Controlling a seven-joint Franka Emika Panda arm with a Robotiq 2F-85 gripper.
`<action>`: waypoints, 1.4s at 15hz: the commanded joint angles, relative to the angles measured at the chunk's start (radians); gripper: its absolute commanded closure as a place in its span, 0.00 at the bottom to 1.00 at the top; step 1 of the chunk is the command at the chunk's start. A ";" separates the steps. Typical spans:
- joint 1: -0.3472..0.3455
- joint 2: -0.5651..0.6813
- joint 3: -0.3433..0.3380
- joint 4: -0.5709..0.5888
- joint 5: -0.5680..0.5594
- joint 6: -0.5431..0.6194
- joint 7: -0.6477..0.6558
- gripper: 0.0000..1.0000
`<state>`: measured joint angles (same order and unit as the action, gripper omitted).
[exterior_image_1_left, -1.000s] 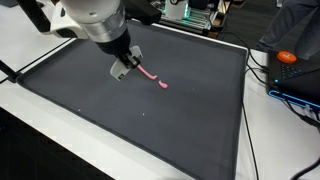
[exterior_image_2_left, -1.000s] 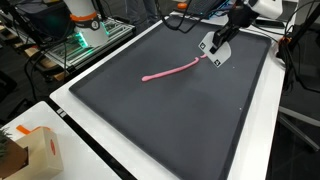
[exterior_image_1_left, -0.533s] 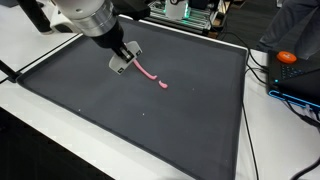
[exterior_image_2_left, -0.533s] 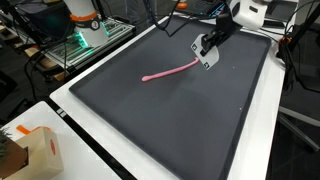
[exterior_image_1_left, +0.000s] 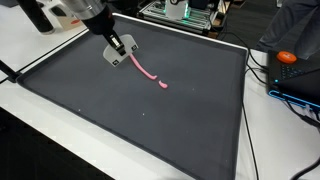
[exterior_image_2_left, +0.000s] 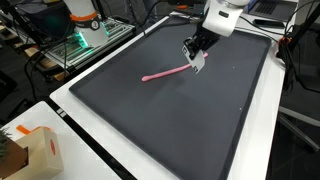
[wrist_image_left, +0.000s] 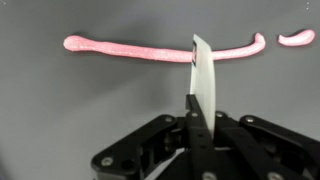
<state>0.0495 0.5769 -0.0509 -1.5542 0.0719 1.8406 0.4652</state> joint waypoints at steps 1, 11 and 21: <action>-0.024 -0.131 -0.010 -0.185 0.041 0.095 -0.016 0.99; -0.083 -0.329 -0.051 -0.475 0.057 0.234 -0.025 0.99; -0.130 -0.439 -0.073 -0.665 0.080 0.362 -0.044 0.99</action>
<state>-0.0664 0.1931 -0.1203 -2.1398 0.1130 2.1532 0.4497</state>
